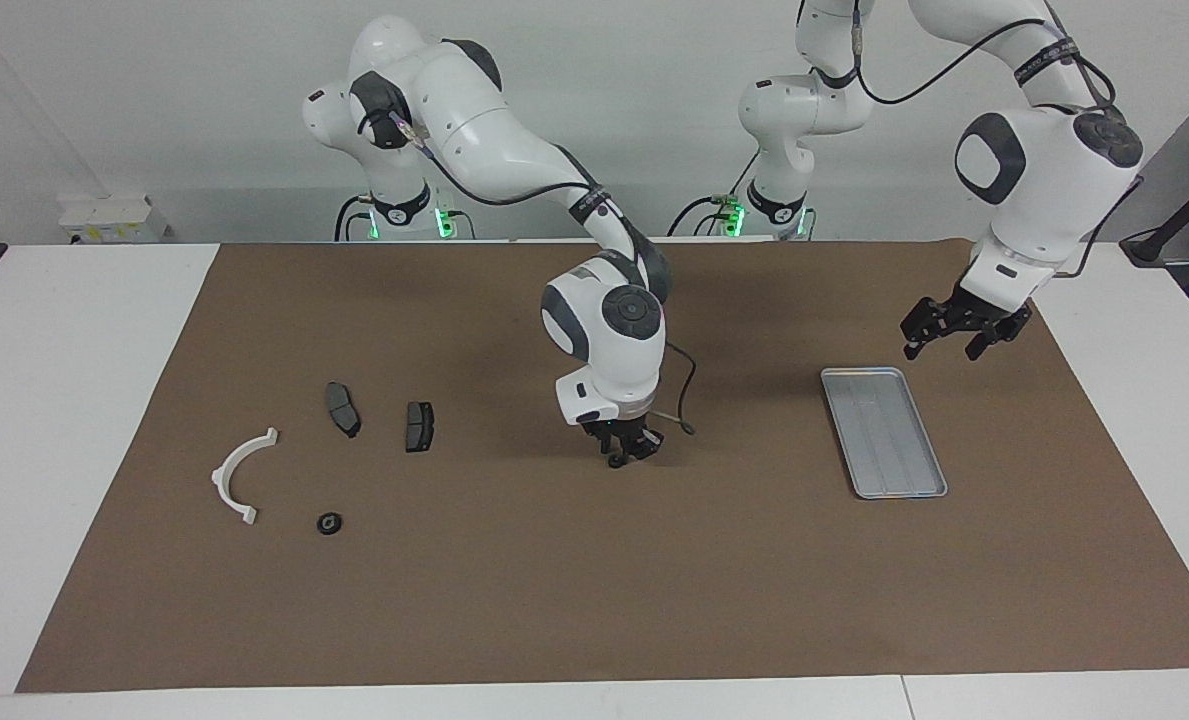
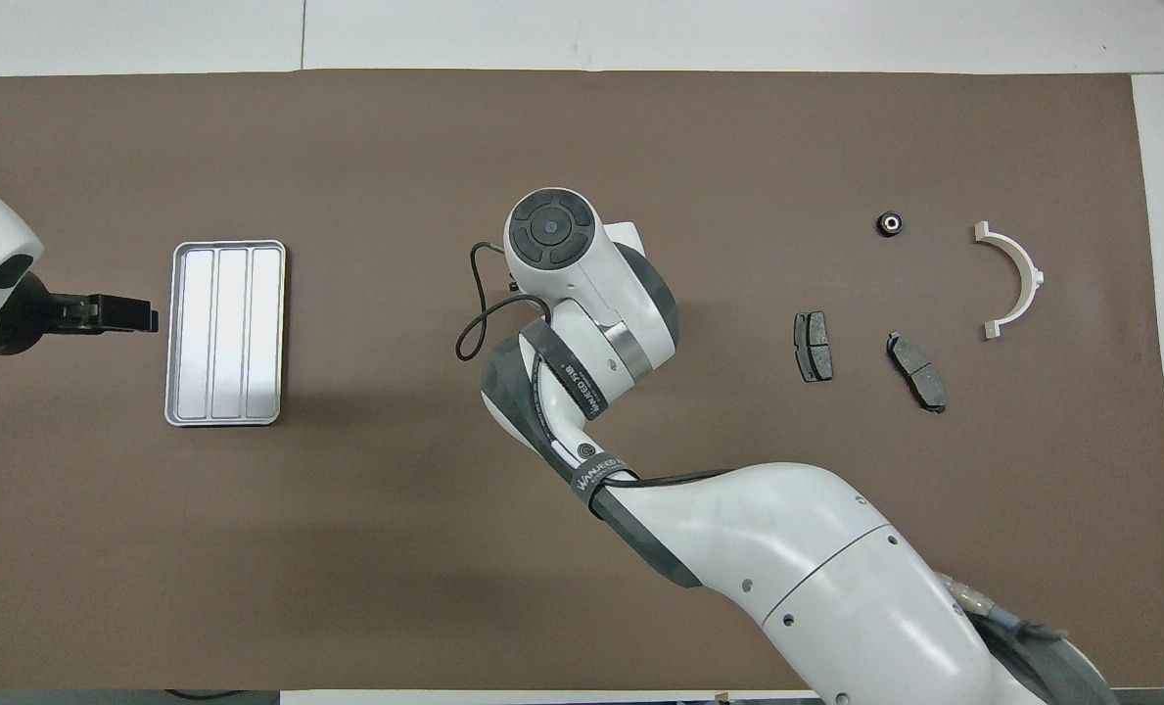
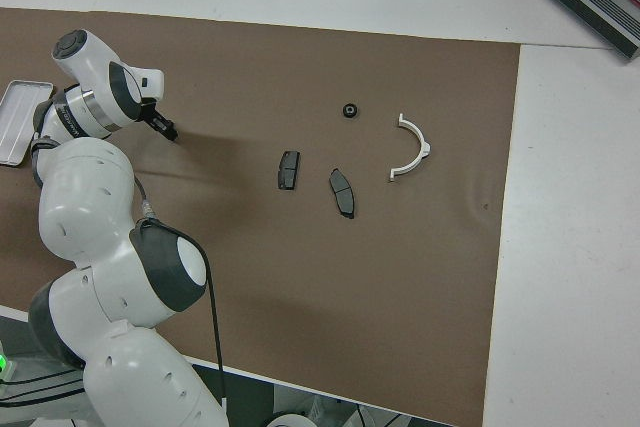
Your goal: Place bearing gear from tray to pile
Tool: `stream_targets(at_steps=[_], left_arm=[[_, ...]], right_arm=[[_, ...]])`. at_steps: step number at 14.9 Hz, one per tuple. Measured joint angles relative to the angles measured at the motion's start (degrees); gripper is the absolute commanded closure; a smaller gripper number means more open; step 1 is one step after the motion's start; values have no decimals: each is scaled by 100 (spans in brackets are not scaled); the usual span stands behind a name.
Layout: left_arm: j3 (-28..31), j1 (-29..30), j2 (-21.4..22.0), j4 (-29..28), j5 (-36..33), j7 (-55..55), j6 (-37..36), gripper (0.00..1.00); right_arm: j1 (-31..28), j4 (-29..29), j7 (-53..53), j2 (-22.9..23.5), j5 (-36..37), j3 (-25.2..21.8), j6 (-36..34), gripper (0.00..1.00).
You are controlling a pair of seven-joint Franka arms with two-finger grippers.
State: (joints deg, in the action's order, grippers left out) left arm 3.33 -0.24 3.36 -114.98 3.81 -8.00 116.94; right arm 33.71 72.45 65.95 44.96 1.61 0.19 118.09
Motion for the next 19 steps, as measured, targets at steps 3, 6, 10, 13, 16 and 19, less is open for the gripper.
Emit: stream_targets(at_steps=[3,6,10,13,16,19], left_arm=[[6,0,400,26,5,44,-310,0],[7,0,516,718,7,121,-1238,0],[-3,-1,419,1534,7,189,-1730,0],[-33,-5,269,1711,7,192,-1785,0],[-48,-5,124,1984,-11,192,-2042,0],[-54,-5,-43,2342,-34,192,-2347,0]], right_arm=[[-8,-2,2,-2,1,0,0,100],[-9,-3,2,-3,1,0,-5,100],[-8,-3,2,-3,12,1,-6,100],[-15,-30,2,9,162,-2,-25,100],[-63,-191,-15,18,323,-14,-359,100],[-135,-384,-135,13,332,-16,-616,100]])
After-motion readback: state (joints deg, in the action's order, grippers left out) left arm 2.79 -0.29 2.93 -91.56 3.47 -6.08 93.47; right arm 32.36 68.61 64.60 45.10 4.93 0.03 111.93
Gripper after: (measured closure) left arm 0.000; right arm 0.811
